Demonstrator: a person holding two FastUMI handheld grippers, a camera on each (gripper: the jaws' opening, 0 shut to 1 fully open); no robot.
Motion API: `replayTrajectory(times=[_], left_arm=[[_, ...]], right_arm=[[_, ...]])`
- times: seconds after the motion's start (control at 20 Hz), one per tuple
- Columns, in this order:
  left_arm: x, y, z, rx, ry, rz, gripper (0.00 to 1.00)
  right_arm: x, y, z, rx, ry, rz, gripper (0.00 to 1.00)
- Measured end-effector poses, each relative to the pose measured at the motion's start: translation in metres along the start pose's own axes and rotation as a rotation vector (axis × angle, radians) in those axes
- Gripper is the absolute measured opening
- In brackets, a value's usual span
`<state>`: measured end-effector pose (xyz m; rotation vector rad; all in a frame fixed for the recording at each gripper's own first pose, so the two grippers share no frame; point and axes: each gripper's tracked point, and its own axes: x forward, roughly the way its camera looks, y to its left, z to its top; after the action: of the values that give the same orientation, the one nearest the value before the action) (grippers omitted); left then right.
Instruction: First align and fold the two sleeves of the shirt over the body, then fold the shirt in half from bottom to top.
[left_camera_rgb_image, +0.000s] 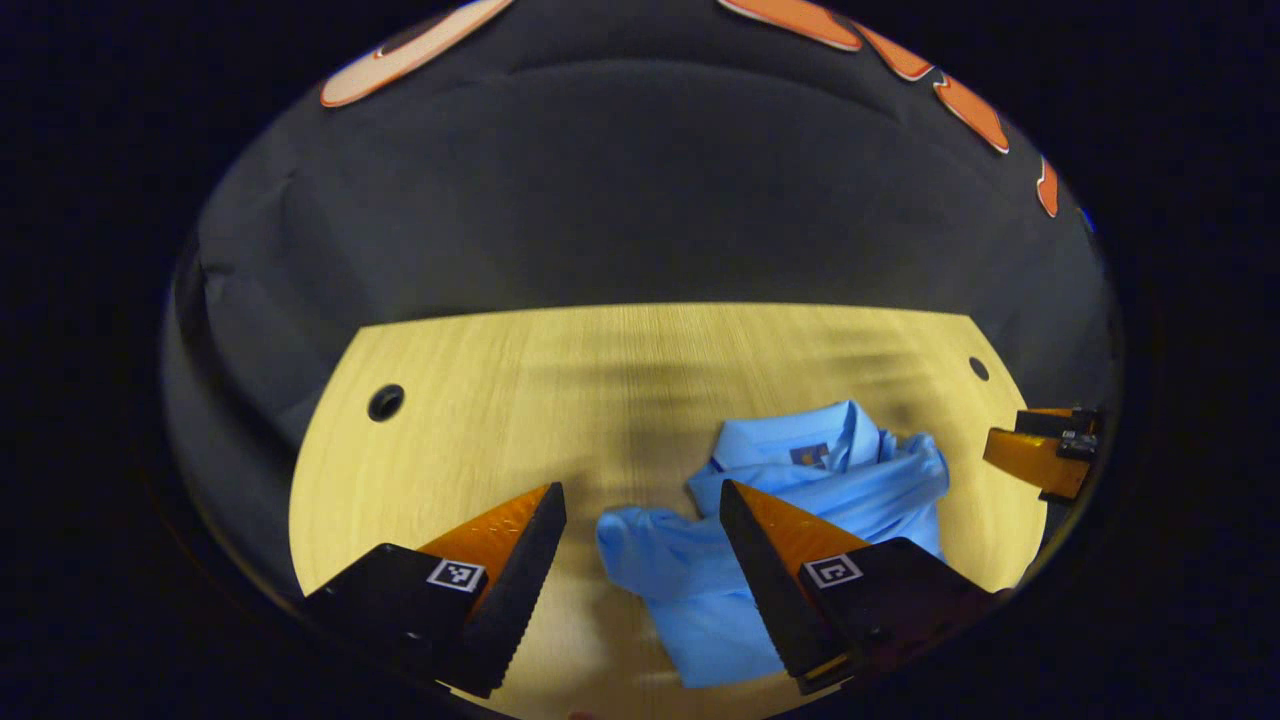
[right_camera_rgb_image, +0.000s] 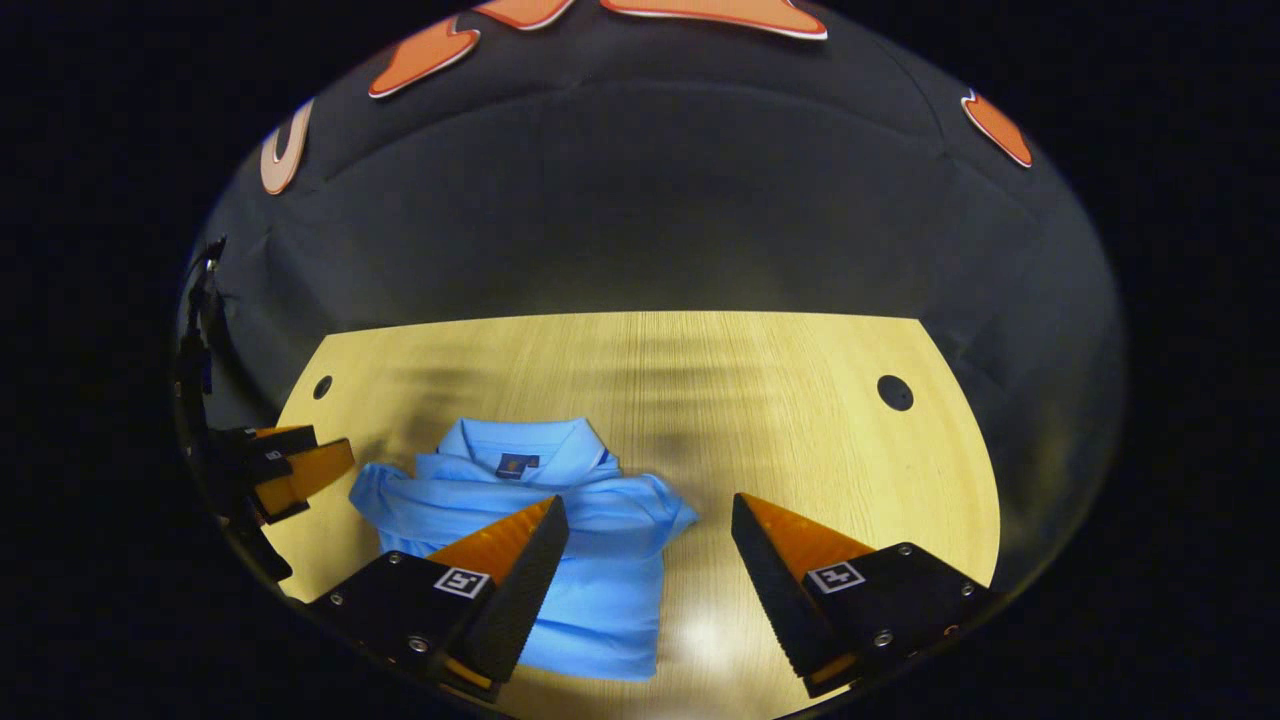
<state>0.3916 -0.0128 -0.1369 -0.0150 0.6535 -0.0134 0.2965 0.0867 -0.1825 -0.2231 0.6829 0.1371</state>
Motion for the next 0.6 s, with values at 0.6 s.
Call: replayTrajectory(times=[0.6], left_arm=[[-0.228,0.023,0.078,0.013,-0.435,0.104,1.0]], right_arm=[[-0.2,-0.018,0.056,0.018,-0.382,0.036,0.99]])
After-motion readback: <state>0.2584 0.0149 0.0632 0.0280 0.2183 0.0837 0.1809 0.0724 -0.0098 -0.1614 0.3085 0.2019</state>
